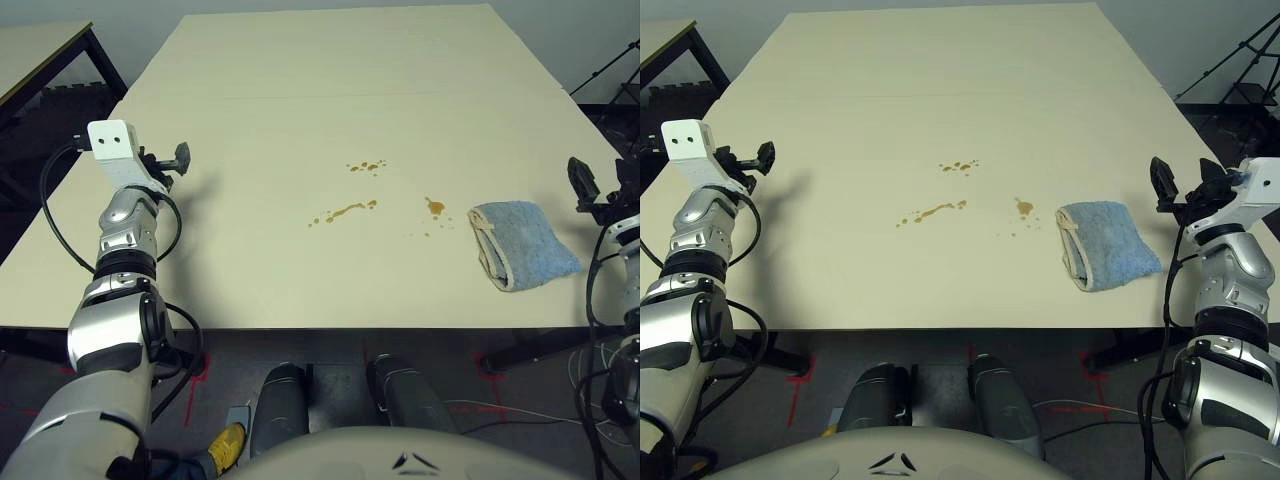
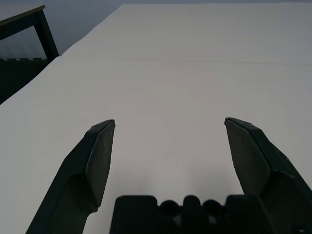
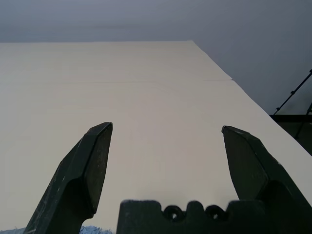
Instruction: Wipe the water off the table with a rag.
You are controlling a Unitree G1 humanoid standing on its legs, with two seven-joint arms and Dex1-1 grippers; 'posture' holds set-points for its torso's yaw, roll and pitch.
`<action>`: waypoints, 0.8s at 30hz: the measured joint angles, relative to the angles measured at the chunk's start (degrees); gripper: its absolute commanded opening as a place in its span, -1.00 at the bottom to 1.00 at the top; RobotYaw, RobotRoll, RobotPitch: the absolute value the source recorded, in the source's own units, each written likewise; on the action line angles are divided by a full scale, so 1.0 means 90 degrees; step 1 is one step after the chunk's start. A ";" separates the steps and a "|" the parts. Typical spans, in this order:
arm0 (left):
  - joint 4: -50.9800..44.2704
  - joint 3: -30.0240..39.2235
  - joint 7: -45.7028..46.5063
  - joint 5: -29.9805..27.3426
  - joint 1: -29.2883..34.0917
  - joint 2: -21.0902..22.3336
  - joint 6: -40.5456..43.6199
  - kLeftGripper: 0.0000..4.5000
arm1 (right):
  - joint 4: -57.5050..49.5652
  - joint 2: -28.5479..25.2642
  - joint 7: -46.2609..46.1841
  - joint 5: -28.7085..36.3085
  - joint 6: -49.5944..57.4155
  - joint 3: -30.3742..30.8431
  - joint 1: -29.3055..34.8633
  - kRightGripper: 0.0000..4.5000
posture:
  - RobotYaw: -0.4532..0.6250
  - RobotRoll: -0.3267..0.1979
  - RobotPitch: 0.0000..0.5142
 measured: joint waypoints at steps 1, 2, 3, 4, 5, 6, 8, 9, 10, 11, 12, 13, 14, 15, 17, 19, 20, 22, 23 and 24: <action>0.0000 0.0000 0.0002 0.0000 0.0000 0.0000 0.0000 1.00 | 0.0007 0.0000 0.0001 0.0000 -0.0001 0.0003 -0.0008 0.98 | -0.66 0.25 -0.68; -0.0001 0.0000 0.0003 0.0000 0.0000 0.0000 0.0000 1.00 | 0.0009 0.0000 0.0001 0.0000 -0.0002 0.0003 -0.0017 0.98 | -0.66 0.25 -0.68; -0.0002 0.0000 0.0012 0.0002 0.0000 0.0000 0.0000 1.00 | 0.0027 0.0000 0.0001 -0.0003 -0.0002 0.0012 -0.0047 0.98 | -0.65 0.25 -0.68; -0.0002 -0.0001 0.0020 0.0002 0.0000 0.0000 -0.0001 1.00 | 0.0031 0.0001 0.0002 -0.0007 -0.0003 0.0022 -0.0062 0.98 | -0.65 0.25 -0.68; -0.0004 -0.0001 0.0032 0.0002 0.0000 -0.0004 -0.0001 1.00 | 0.0032 0.0003 0.0003 -0.0007 -0.0003 0.0028 -0.0068 0.98 | -0.66 0.25 -0.66; -0.0015 -0.0001 0.0035 0.0002 0.0001 -0.0017 -0.0001 1.00 | 0.0032 0.0005 0.0004 -0.0008 -0.0004 0.0030 -0.0070 0.98 | -0.67 0.25 -0.65; -0.0055 -0.0002 -0.0007 -0.0001 0.0001 -0.0072 -0.0001 1.00 | 0.0033 0.0008 0.0004 -0.0009 -0.0004 0.0033 -0.0073 0.98 | -0.67 0.25 -0.65; -0.0061 -0.0005 -0.0054 -0.0002 0.0001 -0.0081 -0.0001 1.00 | 0.0033 0.0008 0.0004 -0.0009 -0.0004 0.0033 -0.0078 0.98 | -0.67 0.25 -0.65; -0.0070 -0.0012 -0.0110 -0.0001 0.0001 -0.0083 -0.0001 1.00 | 0.0032 0.0008 0.0003 -0.0009 -0.0004 0.0033 -0.0085 0.98 | -0.67 0.25 -0.61; -0.0089 -0.0015 -0.0170 -0.0001 0.0000 -0.0083 -0.0001 1.00 | 0.0032 0.0008 0.0003 -0.0009 -0.0003 0.0033 -0.0089 0.98 | -0.66 0.25 -0.59; -0.0111 -0.0017 -0.0260 -0.0002 0.0000 -0.0083 0.0002 1.00 | 0.0032 0.0008 0.0003 -0.0009 -0.0002 0.0033 -0.0090 0.98 | -0.66 0.25 -0.59; -0.0155 -0.0021 -0.0403 -0.0014 0.0000 -0.0083 0.0026 1.00 | 0.0032 0.0007 0.0003 -0.0009 0.0000 0.0033 -0.0090 0.98 | -0.65 0.25 -0.58; -0.0237 -0.0032 -0.0674 -0.0059 0.0000 -0.0085 0.0086 1.00 | 0.0031 0.0007 0.0004 -0.0009 0.0006 0.0033 -0.0090 0.98 | -0.65 0.25 -0.58; -0.0313 -0.0041 -0.0967 -0.0117 0.0001 -0.0088 0.0154 1.00 | 0.0031 0.0007 0.0007 -0.0008 0.0008 0.0034 -0.0090 0.98 | -0.64 0.25 -0.57; -0.0574 -0.0092 -0.1633 -0.0264 0.0018 -0.0101 0.0329 1.00 | 0.0027 0.0010 0.0008 -0.0008 0.0014 0.0037 -0.0090 0.98 | -0.64 0.25 -0.57; -0.0902 -0.0159 -0.2196 -0.0388 0.0142 -0.0101 0.0491 1.00 | 0.0015 0.0022 0.0008 -0.0009 0.0017 0.0043 -0.0089 0.98 | -0.63 0.25 -0.57; -0.1093 -0.0204 -0.2489 -0.0451 0.0250 -0.0101 0.0577 1.00 | 0.0014 0.0029 0.0008 -0.0009 0.0019 0.0043 -0.0089 0.98 | -0.63 0.25 -0.56; -0.1548 -0.0305 -0.3077 -0.0577 0.0534 -0.0101 0.0819 1.00 | 0.0000 0.0038 0.0008 -0.0008 0.0039 0.0048 -0.0088 0.98 | -0.61 0.25 -0.56; -0.1848 -0.0382 -0.3399 -0.0650 0.0716 -0.0098 0.0978 1.00 | -0.0004 0.0044 0.0008 -0.0009 0.0059 0.0052 -0.0089 0.98 | -0.60 0.25 -0.56; -0.2258 -0.0475 -0.3812 -0.0791 0.0955 -0.0091 0.1183 1.00 | -0.0006 0.0047 0.0010 -0.0012 0.0077 0.0061 -0.0089 0.98 | -0.60 0.25 -0.55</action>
